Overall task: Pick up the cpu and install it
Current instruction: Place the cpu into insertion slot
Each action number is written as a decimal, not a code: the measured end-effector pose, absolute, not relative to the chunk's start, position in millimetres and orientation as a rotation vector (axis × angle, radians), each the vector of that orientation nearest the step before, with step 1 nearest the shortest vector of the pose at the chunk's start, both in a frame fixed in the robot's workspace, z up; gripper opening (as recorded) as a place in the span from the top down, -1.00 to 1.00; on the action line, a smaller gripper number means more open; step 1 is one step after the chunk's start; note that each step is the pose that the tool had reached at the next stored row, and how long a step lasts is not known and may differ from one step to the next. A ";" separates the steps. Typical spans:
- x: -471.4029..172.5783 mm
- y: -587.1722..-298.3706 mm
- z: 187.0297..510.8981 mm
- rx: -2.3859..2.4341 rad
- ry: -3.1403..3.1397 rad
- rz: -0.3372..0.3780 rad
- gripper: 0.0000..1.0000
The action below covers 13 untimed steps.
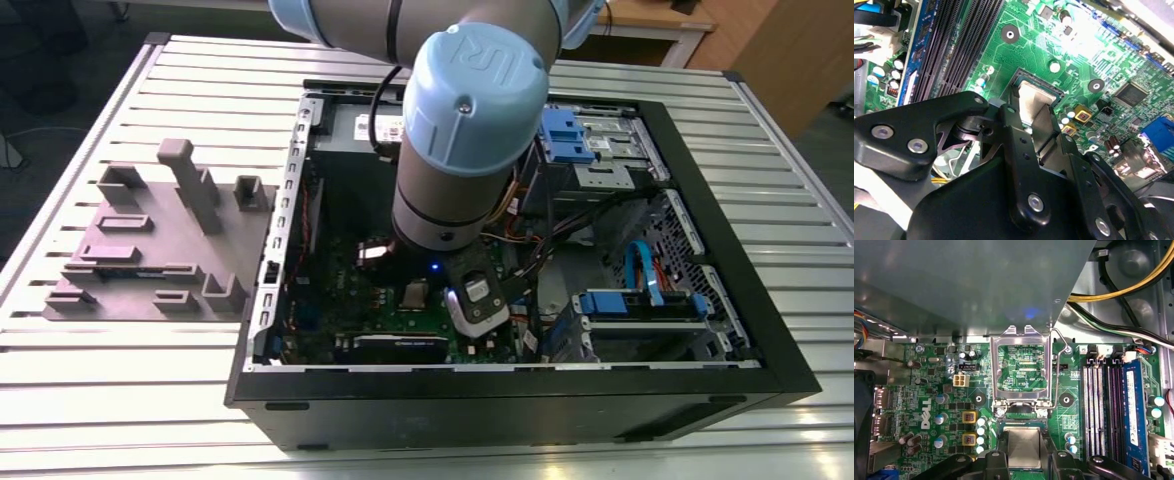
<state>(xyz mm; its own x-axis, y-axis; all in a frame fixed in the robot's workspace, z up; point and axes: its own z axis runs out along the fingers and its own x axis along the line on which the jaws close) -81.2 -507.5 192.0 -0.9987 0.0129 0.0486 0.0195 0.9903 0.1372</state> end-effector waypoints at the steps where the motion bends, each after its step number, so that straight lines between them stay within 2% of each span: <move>1: -81.2 -507.5 191.8 -0.025 -3.086 -0.213 0.29; 13: -81.1 -507.4 190.9 -0.025 -3.087 -0.214 0.29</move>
